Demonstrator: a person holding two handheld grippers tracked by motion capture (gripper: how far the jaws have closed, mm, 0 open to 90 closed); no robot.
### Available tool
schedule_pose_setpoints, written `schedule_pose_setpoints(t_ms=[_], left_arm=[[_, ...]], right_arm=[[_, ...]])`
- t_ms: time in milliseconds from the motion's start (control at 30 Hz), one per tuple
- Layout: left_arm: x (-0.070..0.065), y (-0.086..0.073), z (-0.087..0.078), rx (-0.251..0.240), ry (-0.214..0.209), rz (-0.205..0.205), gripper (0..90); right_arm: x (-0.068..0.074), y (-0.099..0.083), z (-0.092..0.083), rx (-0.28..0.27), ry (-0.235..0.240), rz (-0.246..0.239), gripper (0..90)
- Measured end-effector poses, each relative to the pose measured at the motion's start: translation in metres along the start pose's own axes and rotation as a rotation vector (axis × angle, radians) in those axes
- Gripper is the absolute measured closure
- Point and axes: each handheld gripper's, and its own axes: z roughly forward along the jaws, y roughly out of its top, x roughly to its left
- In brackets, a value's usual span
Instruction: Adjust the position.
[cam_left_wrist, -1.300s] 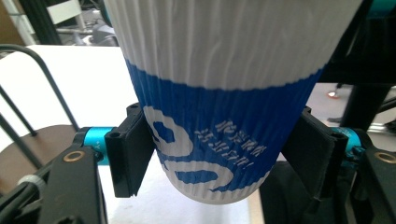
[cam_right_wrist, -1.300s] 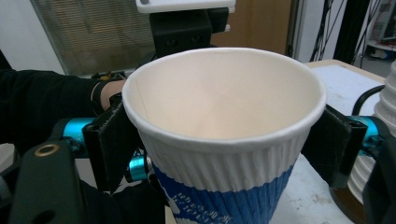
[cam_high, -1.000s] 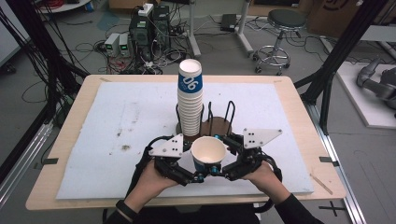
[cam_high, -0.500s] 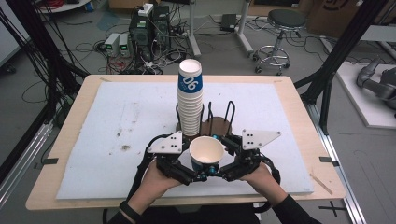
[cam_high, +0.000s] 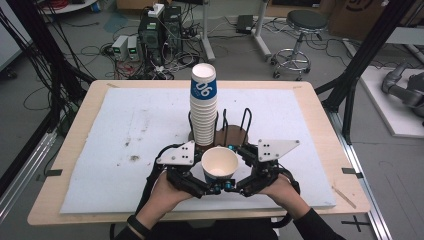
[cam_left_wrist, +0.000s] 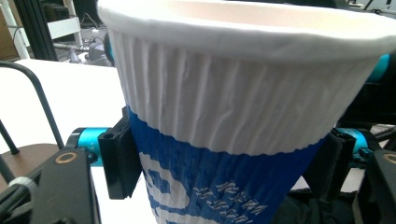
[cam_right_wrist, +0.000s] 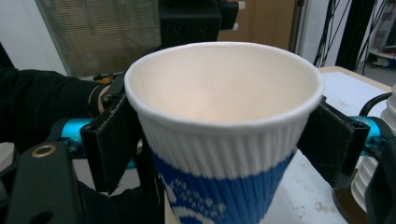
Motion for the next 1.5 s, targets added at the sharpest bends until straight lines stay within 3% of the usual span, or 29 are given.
schedule_pose_setpoints(t_ms=[267,633,900,1267,1500], left_arm=[[0.002,0.002,-0.009,-0.007,0.024,0.002,26.0],[0.004,0.008,-0.021,-0.048,0.047,-0.003,26.0],[0.004,0.010,-0.023,-0.071,0.042,-0.020,26.0],[0.000,0.008,-0.013,-0.069,0.018,-0.030,26.0],[0.000,0.007,-0.013,-0.080,0.022,-0.033,25.6]], right_arm=[[-0.006,0.001,-0.015,-0.005,-0.022,-0.004,18.7],[-0.012,-0.005,-0.021,0.042,-0.060,-0.024,18.7],[-0.011,-0.010,-0.014,0.073,-0.042,-0.033,18.7],[-0.005,-0.022,0.012,0.096,-0.015,-0.026,18.8],[-0.004,-0.025,0.016,0.078,-0.004,-0.018,30.4]])
